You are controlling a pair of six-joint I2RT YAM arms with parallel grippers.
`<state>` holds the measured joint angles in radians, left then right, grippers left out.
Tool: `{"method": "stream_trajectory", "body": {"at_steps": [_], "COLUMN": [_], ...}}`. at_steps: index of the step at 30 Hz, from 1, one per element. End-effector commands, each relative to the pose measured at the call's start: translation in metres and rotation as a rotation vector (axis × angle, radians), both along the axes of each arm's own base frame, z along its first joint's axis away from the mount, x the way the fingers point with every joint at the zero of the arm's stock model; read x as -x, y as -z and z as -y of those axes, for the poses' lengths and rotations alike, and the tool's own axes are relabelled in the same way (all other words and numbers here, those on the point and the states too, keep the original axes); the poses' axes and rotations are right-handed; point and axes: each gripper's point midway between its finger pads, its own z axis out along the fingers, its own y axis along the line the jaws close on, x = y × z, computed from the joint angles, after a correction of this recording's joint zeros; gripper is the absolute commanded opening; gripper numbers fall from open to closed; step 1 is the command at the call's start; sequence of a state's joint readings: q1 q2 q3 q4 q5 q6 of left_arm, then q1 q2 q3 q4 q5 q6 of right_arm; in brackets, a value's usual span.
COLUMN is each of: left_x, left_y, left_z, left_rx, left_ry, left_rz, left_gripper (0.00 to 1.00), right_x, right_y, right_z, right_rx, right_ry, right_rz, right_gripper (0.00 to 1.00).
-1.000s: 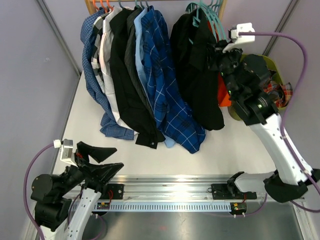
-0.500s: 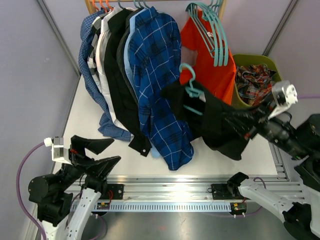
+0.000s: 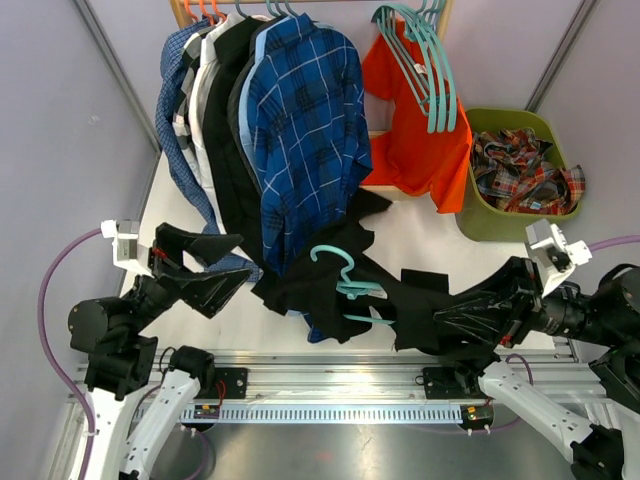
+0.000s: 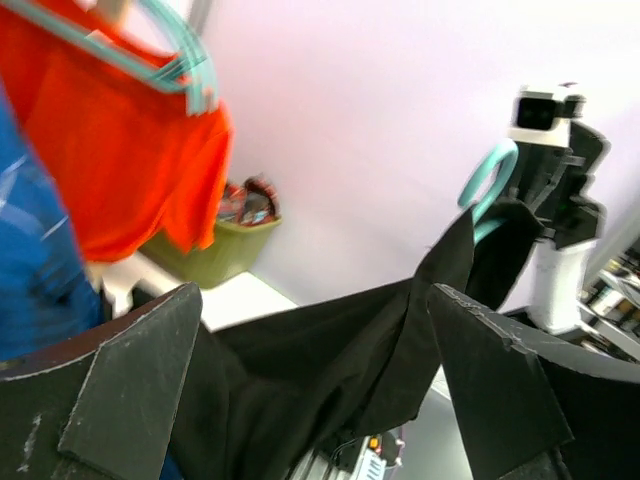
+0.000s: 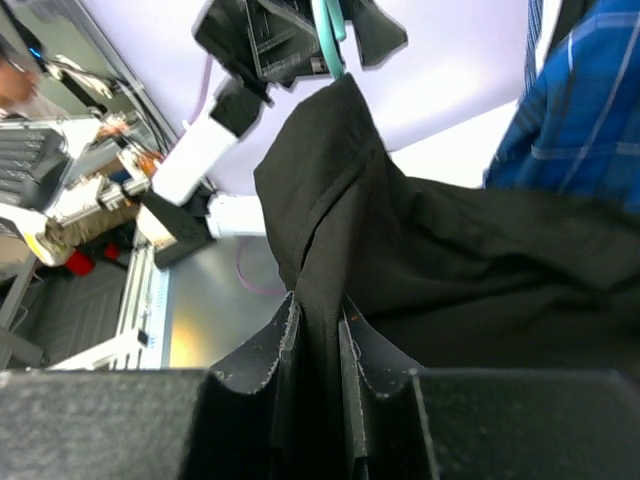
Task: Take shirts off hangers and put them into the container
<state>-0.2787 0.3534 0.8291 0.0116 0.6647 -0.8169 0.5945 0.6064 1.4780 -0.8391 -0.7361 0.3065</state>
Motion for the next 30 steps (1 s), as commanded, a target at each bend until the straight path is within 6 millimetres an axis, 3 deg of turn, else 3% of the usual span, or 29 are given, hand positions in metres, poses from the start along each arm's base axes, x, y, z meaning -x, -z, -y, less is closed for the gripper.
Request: {"method": "stream_trajectory", "body": {"at_steps": [1,2,7,11,17,19,20,21,23,30], "left_x": [0.026,0.025,0.024,0.021,-0.004,-0.011,0.001,-0.008,-0.006,-0.027], "left_y": [-0.038,-0.039,-0.047,-0.053,-0.042,-0.037,-0.038,-0.035,-0.04,-0.047], "left_z": [0.001,0.002,0.001,0.006,0.023,0.042,0.055,0.061,0.073,0.072], "left_rx": [0.035,0.034,0.049,0.084,0.119,0.101,0.094,0.084,0.064,0.071], "left_ry": [0.073,0.074,0.073,0.122,0.16,0.175,0.233,0.191,0.188,0.031], "left_rz": [0.152,0.152,0.174,0.179,0.134,0.118,0.117,0.089,0.122,0.14], "left_gripper": [0.99,0.99,0.99,0.99,0.99,0.99,0.99,0.99,0.99,0.99], "right_x": [0.004,-0.01,-0.058,-0.074,-0.085,-0.089,-0.09,-0.091,-0.092,-0.087], "right_y": [-0.032,-0.022,-0.02,-0.02,-0.023,-0.023,-0.022,-0.021,-0.02,-0.017], "right_z": [-0.008,-0.017,-0.041,-0.053,-0.061,-0.064,-0.064,-0.065,-0.065,-0.059], "right_rx": [-0.123,-0.112,-0.168,-0.177,-0.185,-0.189,-0.189,-0.188,-0.189,-0.181], "right_ry": [-0.059,-0.055,0.018,0.014,0.012,0.009,0.014,0.016,0.019,0.03], "right_rz": [0.034,-0.008,-0.058,-0.077,-0.085,-0.087,-0.092,-0.087,-0.088,-0.078], "right_gripper": [0.0,0.0,0.0,0.0,0.0,0.0,0.0,0.0,0.0,0.0]}}
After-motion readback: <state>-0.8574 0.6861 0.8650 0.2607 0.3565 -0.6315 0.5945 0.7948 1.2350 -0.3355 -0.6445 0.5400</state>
